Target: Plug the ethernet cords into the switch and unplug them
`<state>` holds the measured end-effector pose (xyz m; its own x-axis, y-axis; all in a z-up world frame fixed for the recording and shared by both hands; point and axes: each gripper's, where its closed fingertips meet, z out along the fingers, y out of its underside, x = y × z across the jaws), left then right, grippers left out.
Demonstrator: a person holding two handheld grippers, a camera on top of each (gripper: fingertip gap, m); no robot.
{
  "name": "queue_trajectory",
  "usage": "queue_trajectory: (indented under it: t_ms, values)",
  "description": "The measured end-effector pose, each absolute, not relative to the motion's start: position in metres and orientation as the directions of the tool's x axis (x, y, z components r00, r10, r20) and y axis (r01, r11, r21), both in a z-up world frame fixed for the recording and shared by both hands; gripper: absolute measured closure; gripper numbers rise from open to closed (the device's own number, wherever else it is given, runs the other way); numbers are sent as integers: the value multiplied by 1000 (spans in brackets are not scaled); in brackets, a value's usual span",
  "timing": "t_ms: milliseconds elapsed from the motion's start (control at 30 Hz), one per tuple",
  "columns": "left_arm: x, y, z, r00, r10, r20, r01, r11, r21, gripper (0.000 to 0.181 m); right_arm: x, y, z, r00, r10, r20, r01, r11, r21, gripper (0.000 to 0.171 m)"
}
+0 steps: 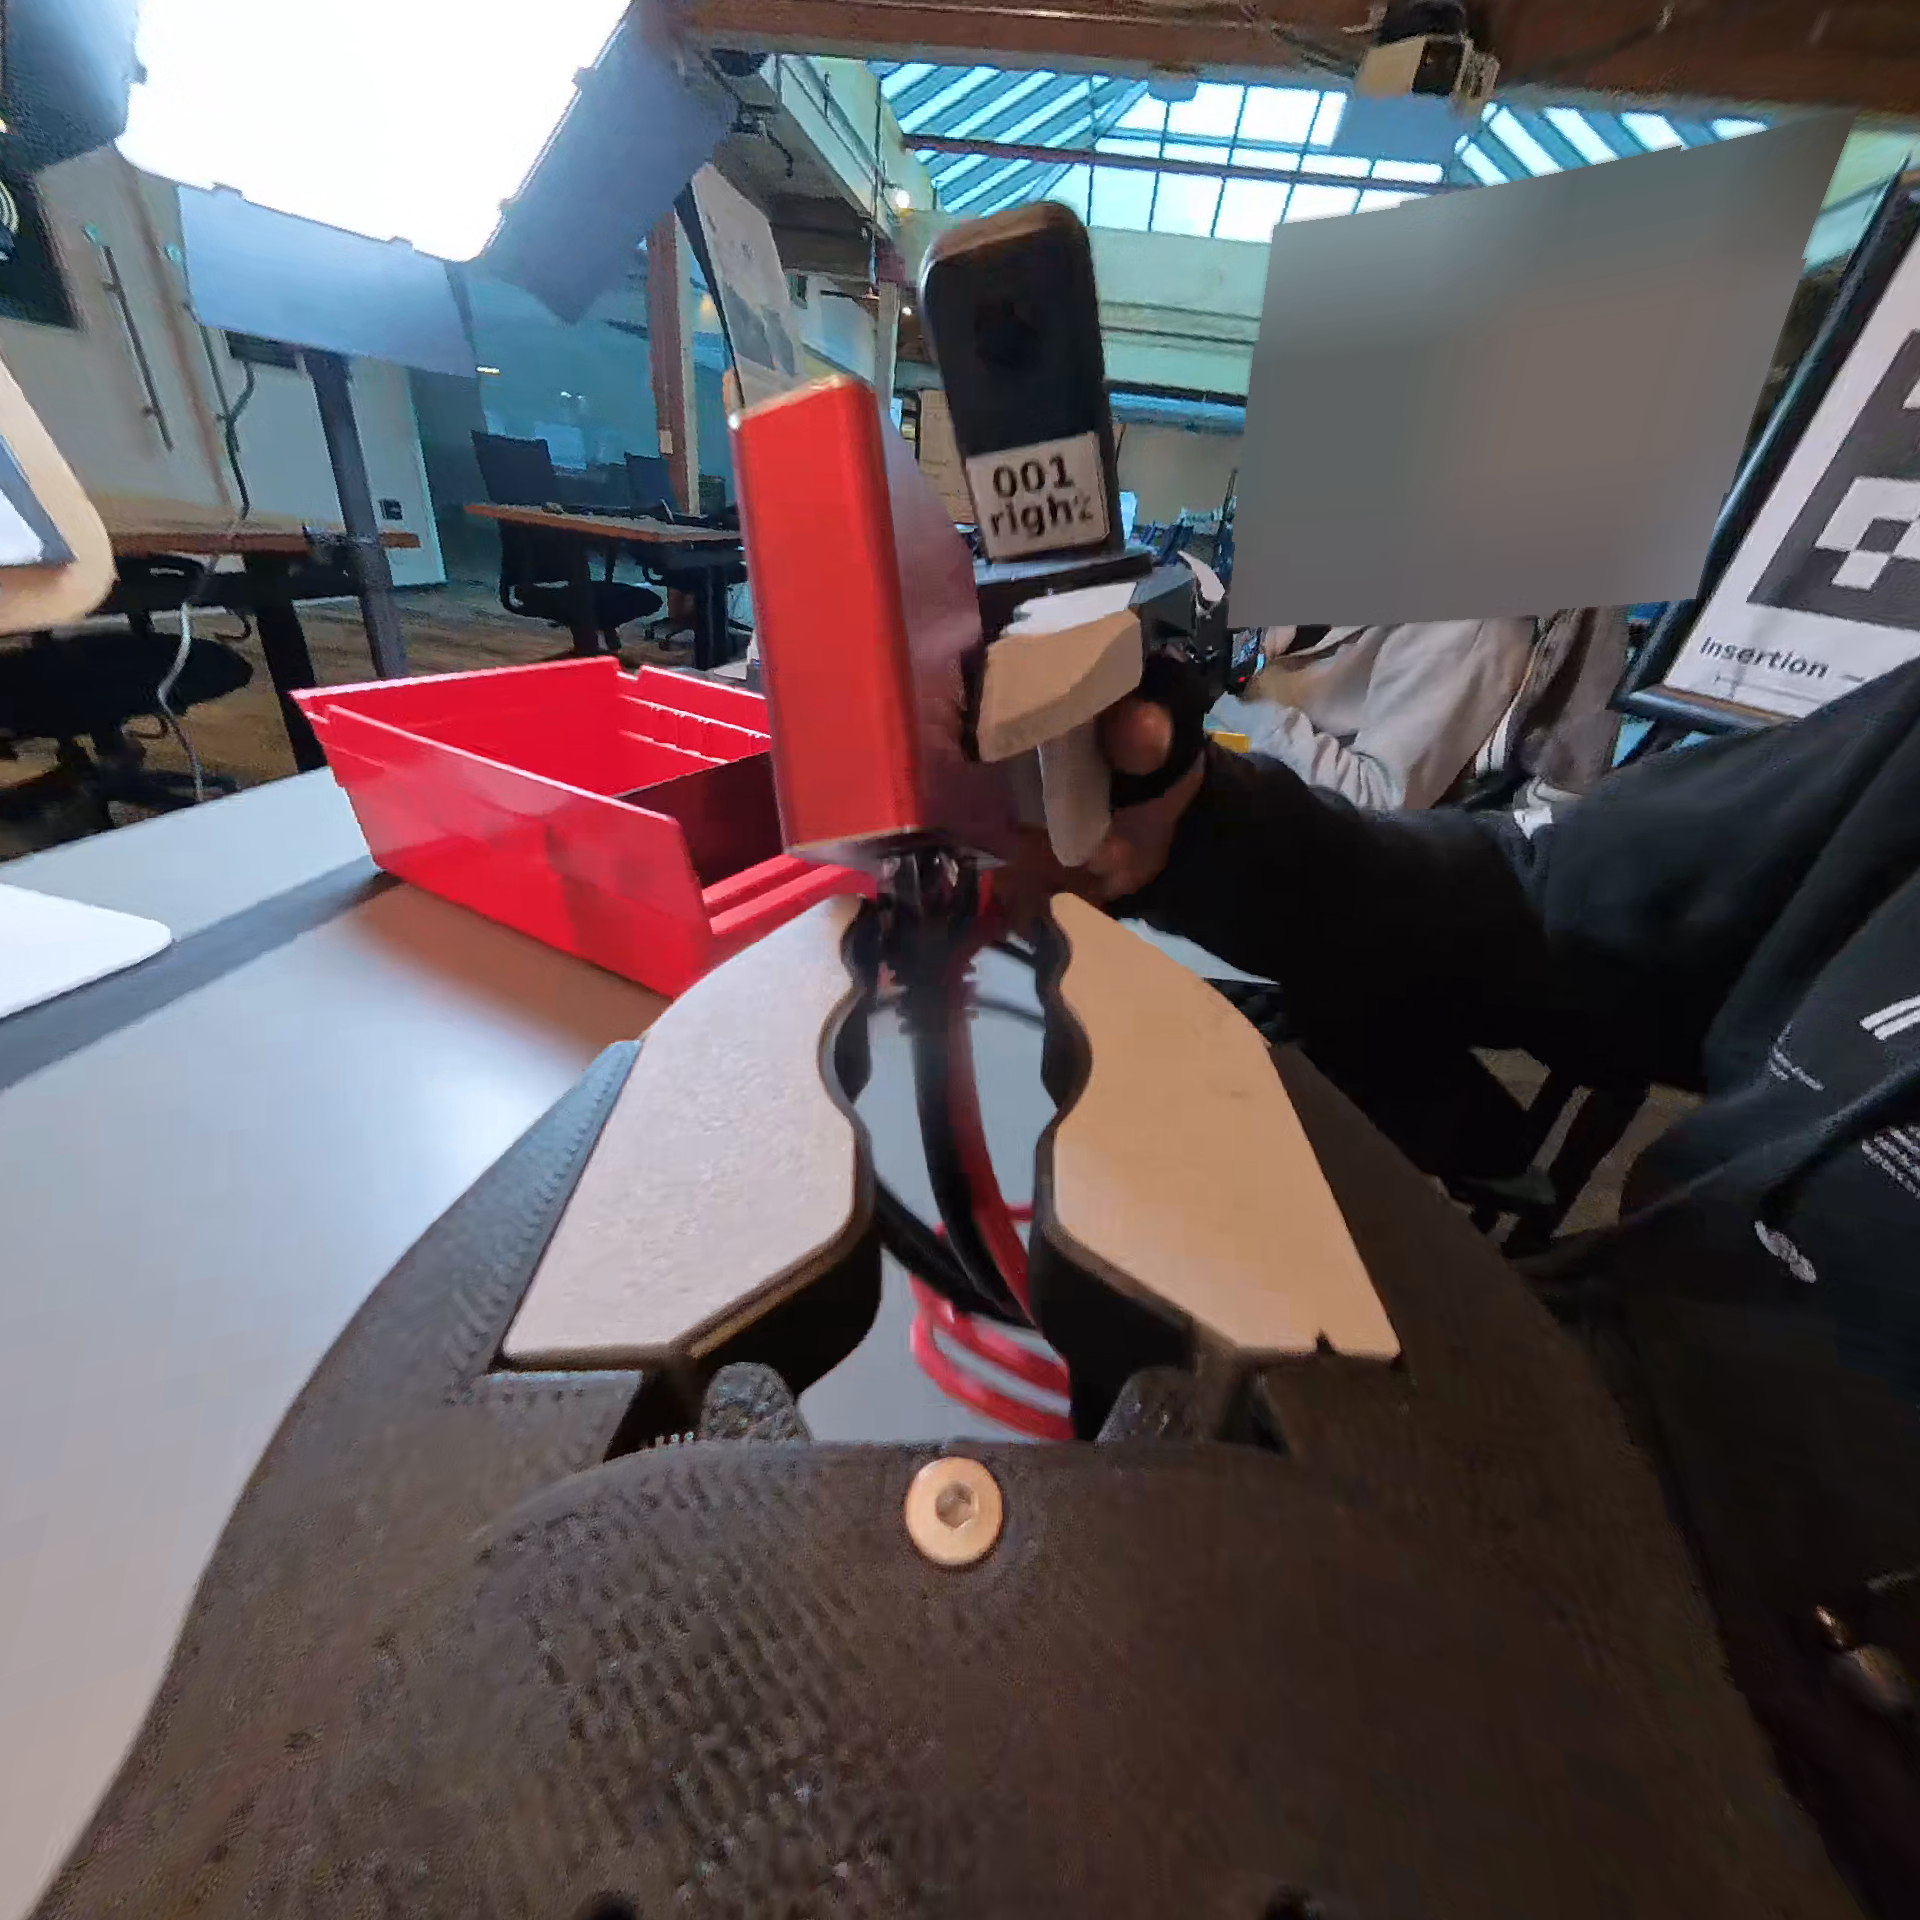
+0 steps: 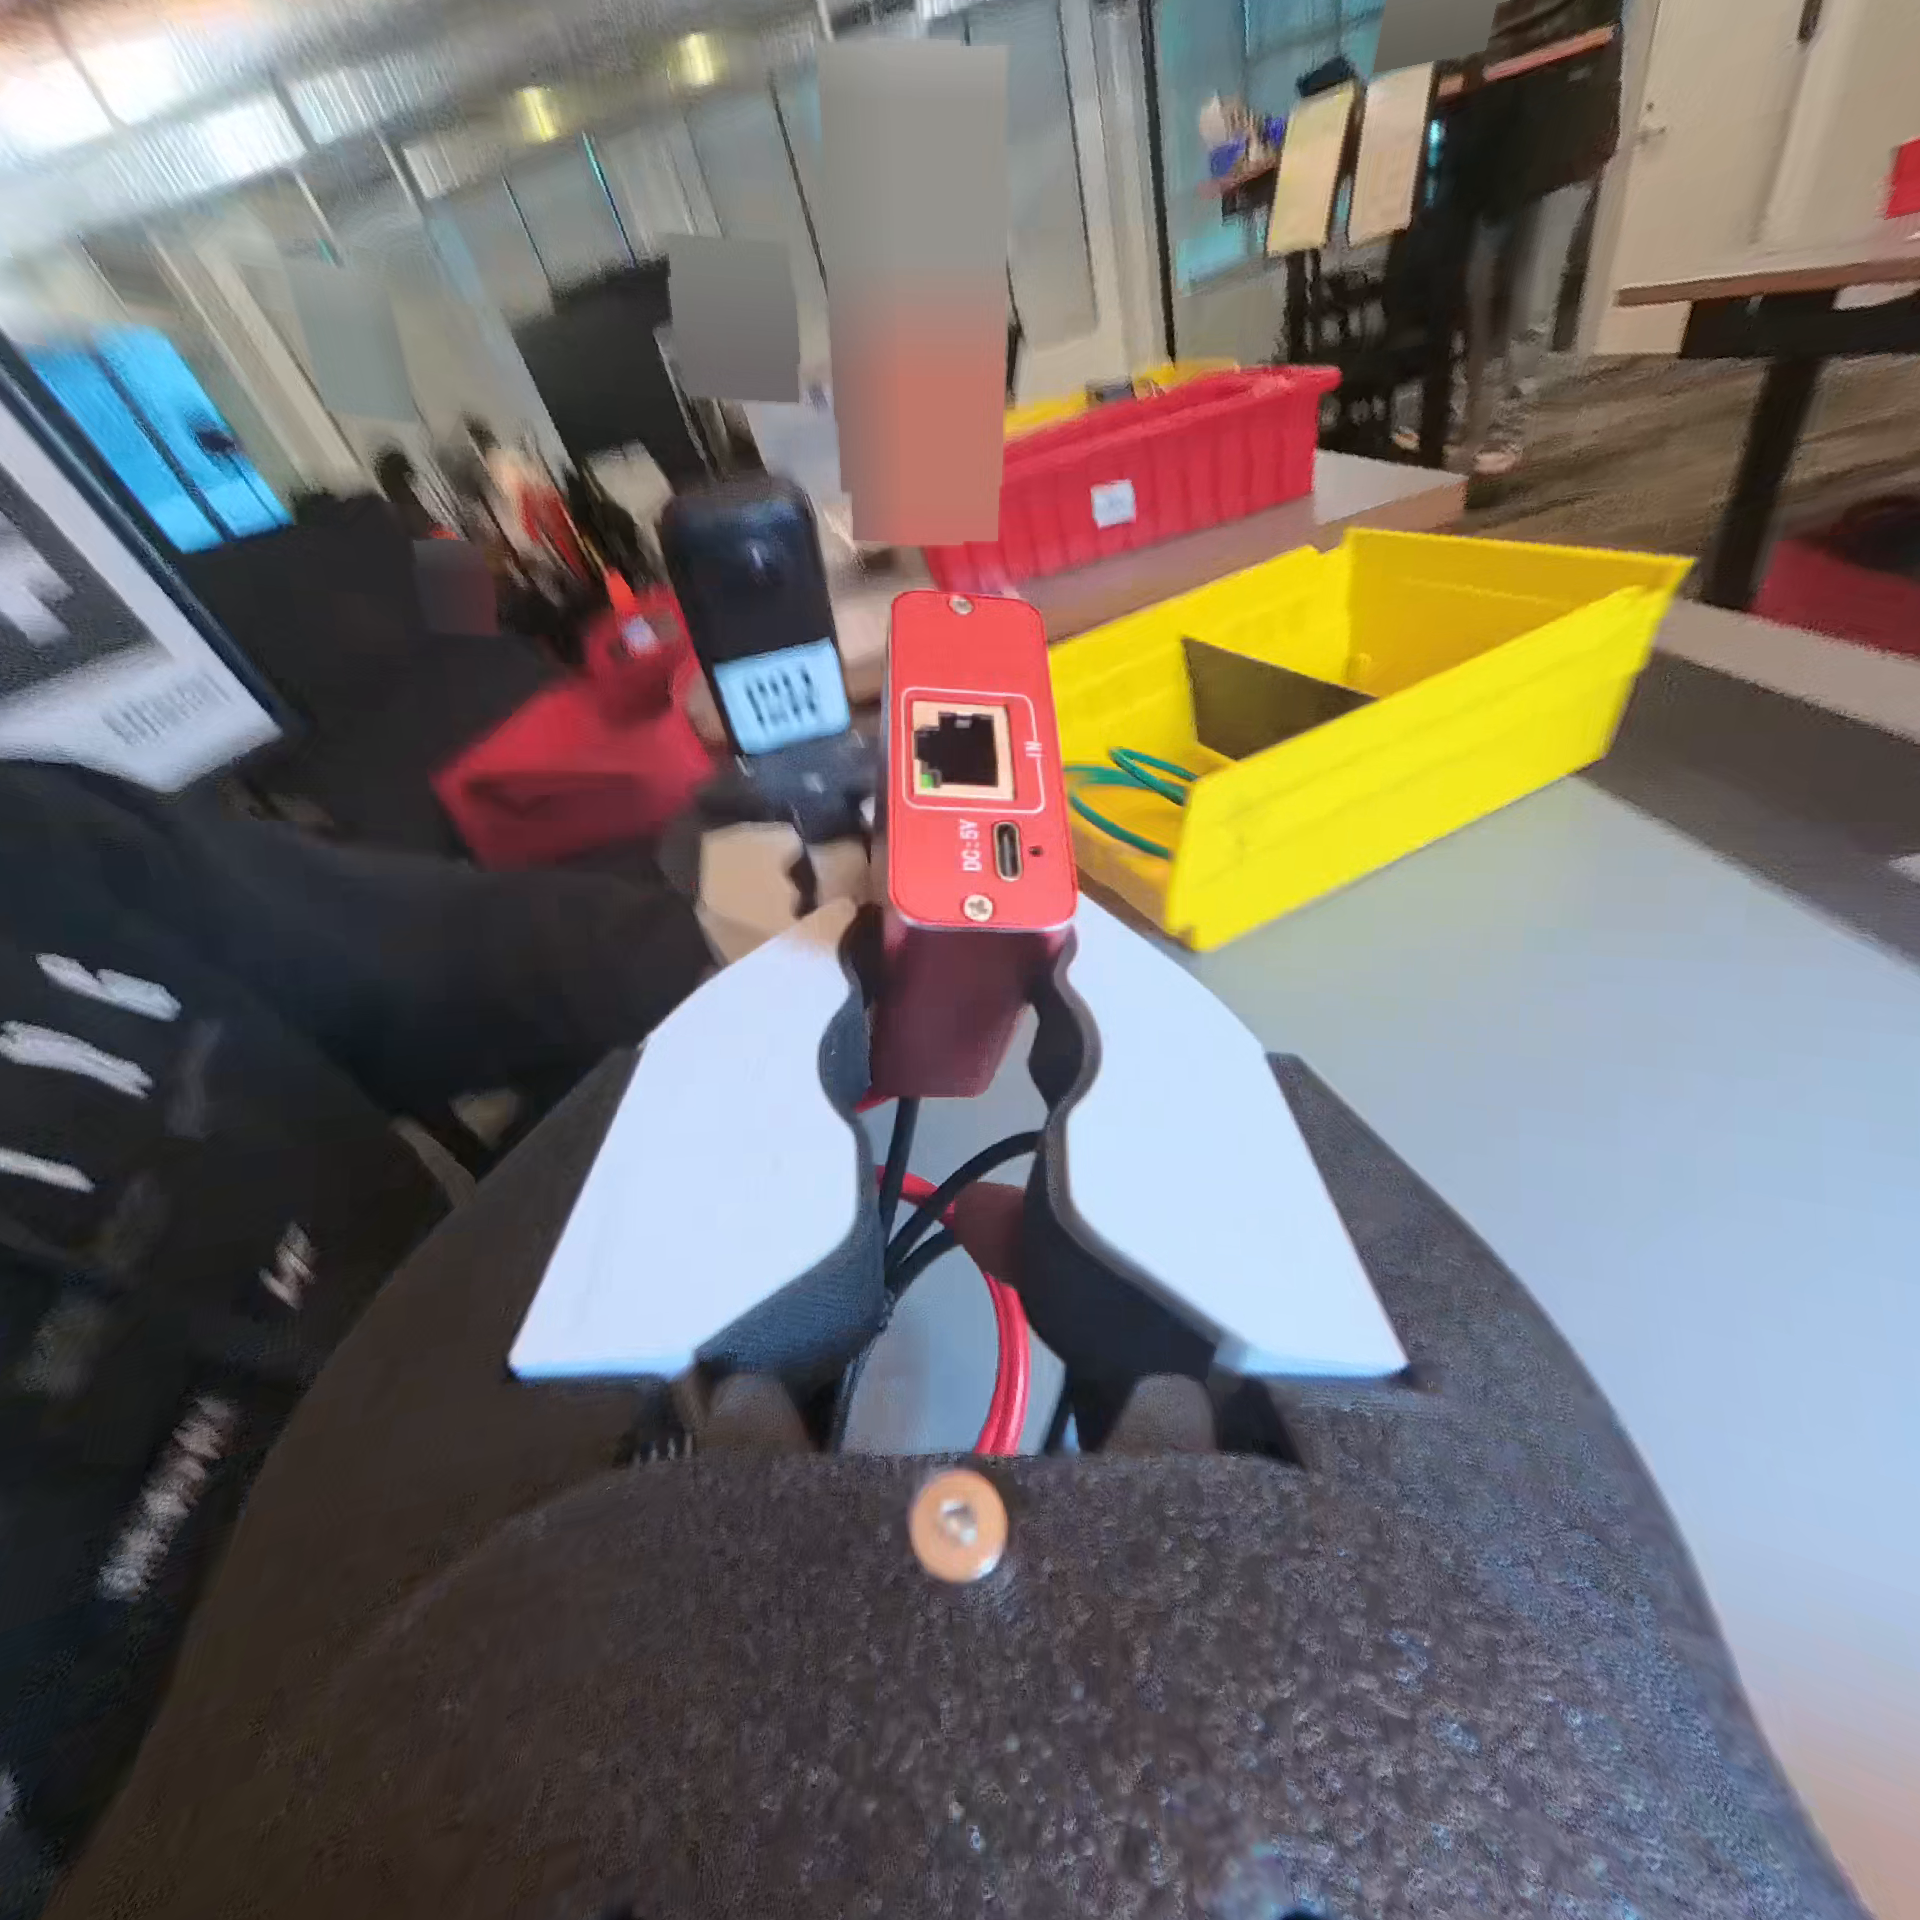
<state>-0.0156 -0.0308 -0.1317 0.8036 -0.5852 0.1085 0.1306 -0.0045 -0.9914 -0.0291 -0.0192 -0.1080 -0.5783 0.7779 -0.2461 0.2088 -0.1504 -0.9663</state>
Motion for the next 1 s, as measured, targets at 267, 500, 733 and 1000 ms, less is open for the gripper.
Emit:
queue_trajectory:
  t_ms: [267,500,733,1000]
  values:
    - [14,-41,-141,731,-680,46,-57,-127,-990,132,18,-29,-136,-823,568,-2,408,589,-697,144]
    - [-4,-29,-170,828,-560,3,-137,-208,-969,153,-19,-38,-153,-815,572,95,381,652,-656,139]
    - [-93,-14,-164,809,-312,498,459,-194,-867,153,-43,-15,-126,-429,894,131,315,285,-905,128]
    - [-91,-5,-161,612,-279,740,750,-91,-655,153,-74,-10,-221,-245,870,427,481,492,-726,127]
